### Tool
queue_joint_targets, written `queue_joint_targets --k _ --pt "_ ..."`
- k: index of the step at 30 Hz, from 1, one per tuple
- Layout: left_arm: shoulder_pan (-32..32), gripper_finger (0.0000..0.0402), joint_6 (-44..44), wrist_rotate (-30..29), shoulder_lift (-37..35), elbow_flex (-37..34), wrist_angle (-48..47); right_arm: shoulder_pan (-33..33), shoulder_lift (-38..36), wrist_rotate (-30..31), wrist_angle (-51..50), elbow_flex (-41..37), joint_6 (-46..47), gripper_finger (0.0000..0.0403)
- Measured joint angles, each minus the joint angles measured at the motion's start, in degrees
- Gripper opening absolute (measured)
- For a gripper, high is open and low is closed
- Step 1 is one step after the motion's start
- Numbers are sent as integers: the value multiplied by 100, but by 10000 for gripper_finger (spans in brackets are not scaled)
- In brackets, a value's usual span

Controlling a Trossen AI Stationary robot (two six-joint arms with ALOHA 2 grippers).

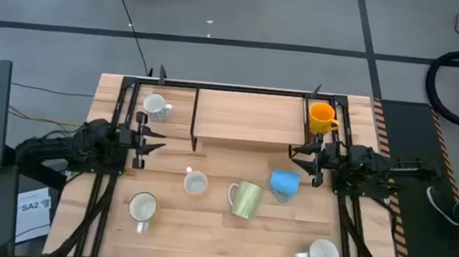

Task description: Place coffee mugs

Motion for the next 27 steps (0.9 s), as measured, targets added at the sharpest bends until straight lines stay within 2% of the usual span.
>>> queue_joint_targets --k 27 --pt "0 114 -83 -50 27 0 0 2 0 -2 0 0 0 192"
